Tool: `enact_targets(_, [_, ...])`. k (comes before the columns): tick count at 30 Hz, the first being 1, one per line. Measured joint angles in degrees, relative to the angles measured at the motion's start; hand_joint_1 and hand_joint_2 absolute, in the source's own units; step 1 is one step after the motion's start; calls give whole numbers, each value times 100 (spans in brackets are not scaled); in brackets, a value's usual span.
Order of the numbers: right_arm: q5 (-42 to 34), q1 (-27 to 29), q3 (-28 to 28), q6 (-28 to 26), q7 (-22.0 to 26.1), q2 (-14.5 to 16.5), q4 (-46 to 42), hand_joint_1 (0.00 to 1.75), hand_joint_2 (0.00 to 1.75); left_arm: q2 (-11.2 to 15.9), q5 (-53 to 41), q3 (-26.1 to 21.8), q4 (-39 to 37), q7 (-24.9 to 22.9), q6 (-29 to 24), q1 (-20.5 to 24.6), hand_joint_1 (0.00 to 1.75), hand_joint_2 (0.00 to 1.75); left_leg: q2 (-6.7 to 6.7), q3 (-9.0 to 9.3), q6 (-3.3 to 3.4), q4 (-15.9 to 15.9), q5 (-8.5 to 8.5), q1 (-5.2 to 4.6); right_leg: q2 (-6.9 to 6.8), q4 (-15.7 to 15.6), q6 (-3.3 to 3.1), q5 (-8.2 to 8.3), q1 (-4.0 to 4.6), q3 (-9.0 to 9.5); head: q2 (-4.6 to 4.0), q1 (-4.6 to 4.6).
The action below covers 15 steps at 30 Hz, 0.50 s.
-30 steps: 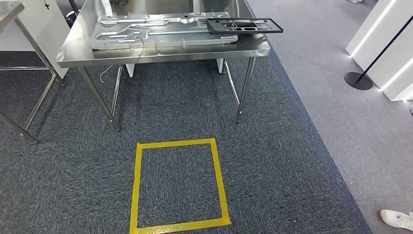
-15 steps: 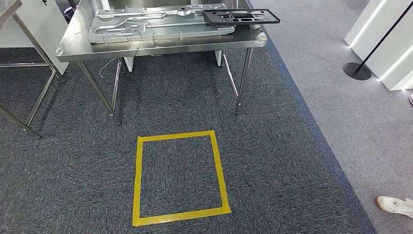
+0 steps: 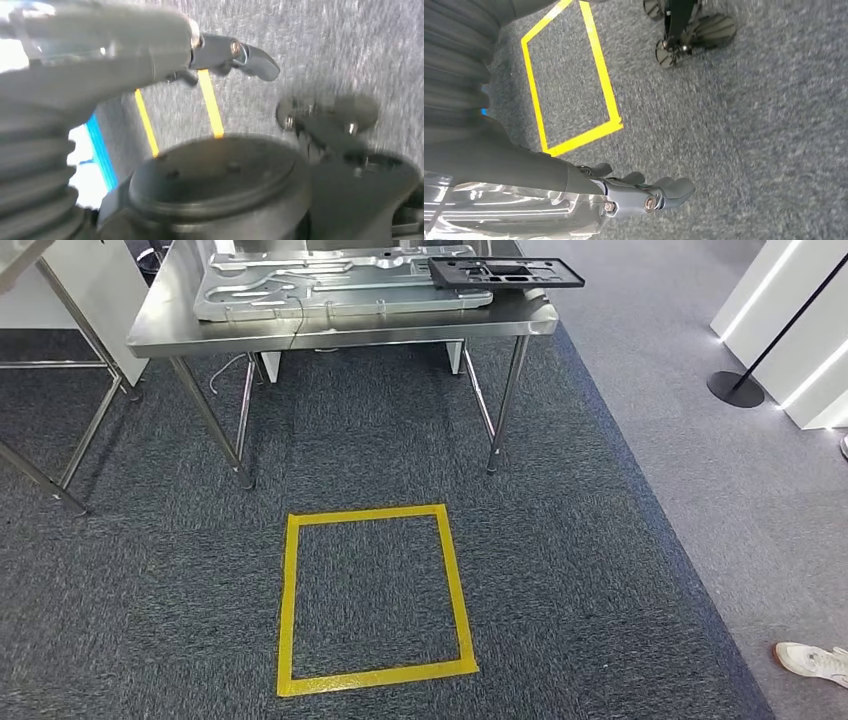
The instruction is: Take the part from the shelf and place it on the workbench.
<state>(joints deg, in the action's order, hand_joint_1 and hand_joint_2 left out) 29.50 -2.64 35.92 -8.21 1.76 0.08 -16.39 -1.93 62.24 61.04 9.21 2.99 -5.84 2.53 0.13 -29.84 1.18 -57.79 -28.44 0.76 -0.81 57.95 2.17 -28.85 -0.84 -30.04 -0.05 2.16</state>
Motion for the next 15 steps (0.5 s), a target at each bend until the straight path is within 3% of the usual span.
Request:
enact_targets(1, [-68, 20, -79, 18, -9, 2, -13, 0, 175, 1, -142, -134, 20, -3, 8, -4, 0, 175, 4, -10, 38, 19, 22, 4, 7, 184, 26, -128, -9, -85, 1, 0])
enact_targets(3, [-201, 92, -237, 49, -26, 5, -21, 0, 175, 2, -424, -396, 79, -14, 32, -13, 0, 175, 12, -48, 87, 28, 50, -8, 21, 873, 52, -509, -16, -412, 0, 0])
enact_targets(4, [-266, 144, -312, 68, -34, 5, -21, 0, 131, 4, -562, -526, 116, -21, 47, -22, 0, 175, 14, -69, 102, 26, 60, -21, 23, 1251, 59, -665, -15, -592, 0, 0])
enact_targets(5, [-329, 202, -381, 90, -39, 6, -19, 0, 87, 6, -696, -651, 161, -29, 63, -33, 0, 131, 14, -83, 110, 24, 66, -34, 24, 1490, 60, -722, -15, -705, 0, 0])
enact_targets(6, [-393, 265, -452, 110, -43, 7, -14, 0, 44, 10, -834, -776, 214, -39, 77, -44, 0, 87, 12, -89, 114, 22, 69, -46, 25, 1519, 51, -665, -14, -716, 1, 0])
enact_targets(7, [-454, 328, -522, 126, -45, 8, -7, 0, 0, 15, -971, -899, 273, -51, 88, -59, 0, 44, 10, -84, 115, 21, 70, -57, 25, 1319, 32, -506, -11, -614, 0, 0])
enact_targets(8, [-519, 390, -596, 140, -49, 9, 2, 0, 0, 19, -1113, -1025, 340, -62, 97, -72, 0, 0, 10, -75, 114, 20, 69, -67, 25, 937, 1, -290, -5, -423, -1, 0])
enact_targets(10, [-645, 490, -739, 177, -57, 10, 17, 0, 0, 21, -1385, -1275, 478, -75, 119, -89, 0, 0, 11, -72, 89, 15, 70, -91, 23, 186, -71, -7, 30, -66, -1, 0])
enact_targets(11, [-710, 529, -813, 199, -62, 10, 22, 0, 0, 21, -1523, -1405, 543, -78, 134, -91, 0, 0, 15, -80, 66, 12, 73, -97, 21, -14, -100, 43, 51, 17, -1, 0])
enact_targets(15, [-938, 630, -1080, 252, -75, 11, 28, 0, 0, 24, -2008, -1874, 699, -102, 192, -131, 0, 0, 37, -86, -45, 20, 82, -83, 28, -141, -187, 88, 64, 31, 0, 0])
